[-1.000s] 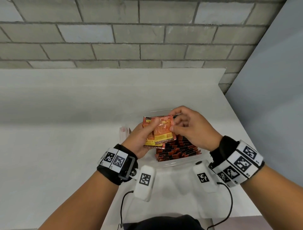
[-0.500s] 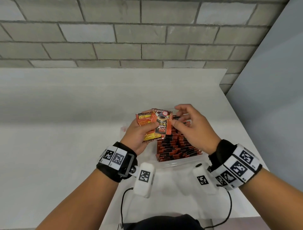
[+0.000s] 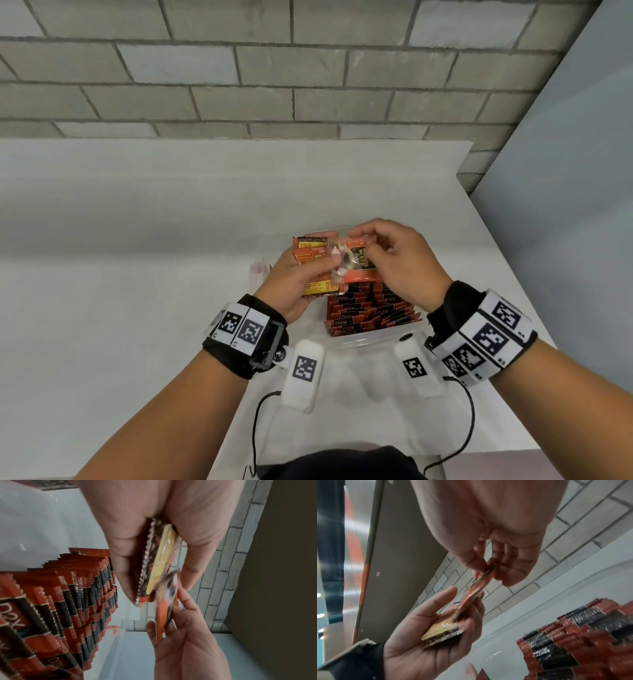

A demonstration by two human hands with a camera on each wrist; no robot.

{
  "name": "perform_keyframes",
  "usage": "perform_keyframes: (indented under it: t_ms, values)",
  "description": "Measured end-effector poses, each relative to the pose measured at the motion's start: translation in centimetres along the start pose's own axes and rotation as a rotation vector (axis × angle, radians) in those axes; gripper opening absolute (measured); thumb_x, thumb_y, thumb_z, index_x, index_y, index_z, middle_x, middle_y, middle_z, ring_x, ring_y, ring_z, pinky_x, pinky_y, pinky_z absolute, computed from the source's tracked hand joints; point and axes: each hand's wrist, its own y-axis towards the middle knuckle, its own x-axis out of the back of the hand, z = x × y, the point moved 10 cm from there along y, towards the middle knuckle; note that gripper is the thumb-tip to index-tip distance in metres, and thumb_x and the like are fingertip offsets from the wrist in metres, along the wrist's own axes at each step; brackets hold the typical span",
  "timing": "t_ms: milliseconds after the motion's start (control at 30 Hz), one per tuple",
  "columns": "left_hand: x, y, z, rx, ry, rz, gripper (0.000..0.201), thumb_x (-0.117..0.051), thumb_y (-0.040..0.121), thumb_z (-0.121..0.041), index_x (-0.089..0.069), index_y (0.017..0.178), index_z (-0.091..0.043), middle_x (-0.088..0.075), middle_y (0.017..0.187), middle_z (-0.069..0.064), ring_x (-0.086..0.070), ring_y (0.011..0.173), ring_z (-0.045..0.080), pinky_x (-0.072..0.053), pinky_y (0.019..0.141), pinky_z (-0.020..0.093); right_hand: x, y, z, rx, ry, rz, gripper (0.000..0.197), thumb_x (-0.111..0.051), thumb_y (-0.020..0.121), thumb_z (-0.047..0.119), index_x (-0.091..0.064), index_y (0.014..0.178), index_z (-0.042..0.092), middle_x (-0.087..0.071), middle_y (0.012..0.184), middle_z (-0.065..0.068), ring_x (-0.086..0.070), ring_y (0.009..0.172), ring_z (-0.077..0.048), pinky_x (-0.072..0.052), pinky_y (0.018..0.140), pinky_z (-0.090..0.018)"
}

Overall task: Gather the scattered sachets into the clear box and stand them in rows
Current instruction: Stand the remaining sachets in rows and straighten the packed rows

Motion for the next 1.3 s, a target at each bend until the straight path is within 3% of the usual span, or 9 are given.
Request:
perform_keyframes:
  t_ms: [100, 233, 367, 567, 700, 867, 967, 1167, 1300]
  values:
    - [-0.1, 0.0, 0.0, -0.011, -0.012, 0.025, 0.05, -0.07, 0.068, 0.011, -0.061, 0.111, -0.014, -0.072, 0.096, 0.008, -0.07, 0.085, 0.024, -0.059, 0.066, 0.035, -0.3, 0.3, 0.6, 0.015, 0.003, 0.041, 0.029, -0.048, 0.094, 0.0, -0.067, 0.1, 0.022, -0.058, 0.1, 0.0, -0.06, 0.085, -0.007, -0.047, 0.063, -0.009]
    - [0.7, -0.2, 0.0, -0.033, 0.011, -0.031, 0.047, -0.057, 0.08, 0.019, -0.061, 0.112, -0.015, -0.072, 0.095, 0.006, -0.071, 0.086, 0.022, -0.059, 0.068, 0.034, -0.2, 0.1, -1.0, -0.142, 0.131, 0.084, 0.031, -0.055, 0.093, 0.006, -0.056, 0.12, 0.021, -0.064, 0.101, -0.001, -0.067, 0.08, -0.017, -0.056, 0.064, -0.024]
    - [2.5, -0.1, -0.3, -0.025, -0.06, -0.16, 0.031, -0.055, 0.087, 0.004, -0.062, 0.112, -0.014, -0.066, 0.087, 0.011, -0.068, 0.071, 0.021, -0.057, 0.064, 0.034, 0.1, -0.6, -1.5, -0.146, 0.063, 0.175, 0.019, -0.057, 0.092, 0.005, -0.061, 0.097, 0.024, -0.07, 0.089, -0.002, -0.068, 0.078, -0.016, -0.057, 0.066, -0.026]
    - [6.2, -0.3, -0.2, -0.001, -0.141, -0.33, 0.022, -0.052, 0.094, -0.012, -0.061, 0.115, -0.012, -0.068, 0.075, 0.008, -0.065, 0.063, 0.022, -0.056, 0.06, 0.032, -1.5, -2.7, -2.3, 0.019, -0.235, 0.351, 0.016, -0.057, 0.094, 0.012, -0.063, 0.103, 0.024, -0.067, 0.095, 0.01, -0.063, 0.092, -0.006, -0.048, 0.093, -0.031]
    - [6.7, -0.4, -0.2, 0.006, -0.129, -0.344, 0.022, -0.054, 0.094, -0.013, -0.062, 0.114, -0.013, -0.069, 0.077, 0.007, -0.066, 0.065, 0.022, -0.055, 0.061, 0.031, -3.2, -3.6, -2.7, 0.048, -0.344, 0.46, 0.02, -0.055, 0.095, 0.014, -0.062, 0.106, 0.03, -0.061, 0.088, 0.017, -0.057, 0.082, 0.002, -0.042, 0.074, -0.014]
    - [6.7, -0.5, -0.2, 0.01, -0.116, -0.343, 0.023, -0.054, 0.094, -0.014, -0.063, 0.115, -0.013, -0.069, 0.08, 0.008, -0.067, 0.067, 0.022, -0.055, 0.06, 0.03, -5.6, -4.9, -3.5, 0.065, -0.53, 0.589, 0.023, -0.055, 0.095, 0.016, -0.068, 0.112, 0.023, -0.062, 0.1, 0.014, -0.055, 0.087, -0.002, -0.039, 0.073, -0.006]
    - [6.7, -0.6, -0.1, 0.019, -0.105, -0.345, 0.022, -0.054, 0.094, -0.014, -0.064, 0.114, -0.014, -0.069, 0.082, 0.008, -0.067, 0.068, 0.023, -0.054, 0.06, 0.03, -6.1, -4.6, -3.5, 0.112, -0.651, 0.573, 0.02, -0.058, 0.093, 0.017, -0.072, 0.109, 0.021, -0.049, 0.094, 0.013, -0.045, 0.087, -0.003, -0.031, 0.067, -0.007]
    - [6.8, -0.8, -0.1, 0.016, -0.108, -0.343, 0.023, -0.054, 0.094, -0.014, -0.063, 0.115, -0.014, -0.069, 0.082, 0.008, -0.067, 0.068, 0.023, -0.054, 0.061, 0.032, -6.8, -3.8, -3.8, 0.068, -0.74, 0.636, 0.013, -0.065, 0.088, 0.011, -0.07, 0.096, 0.02, -0.062, 0.083, 0.009, -0.053, 0.072, -0.003, -0.035, 0.06, -0.009]
    - [6.3, -0.6, -0.1, 0.019, -0.125, -0.323, 0.021, -0.052, 0.095, -0.013, -0.063, 0.112, -0.013, -0.07, 0.079, 0.01, -0.067, 0.067, 0.024, -0.056, 0.06, 0.031, -7.5, -3.7, -3.8, 0.105, -0.775, 0.688, 0.009, -0.065, 0.088, 0.012, -0.071, 0.088, 0.019, -0.052, 0.074, 0.017, -0.046, 0.065, 0.001, -0.031, 0.058, -0.008]
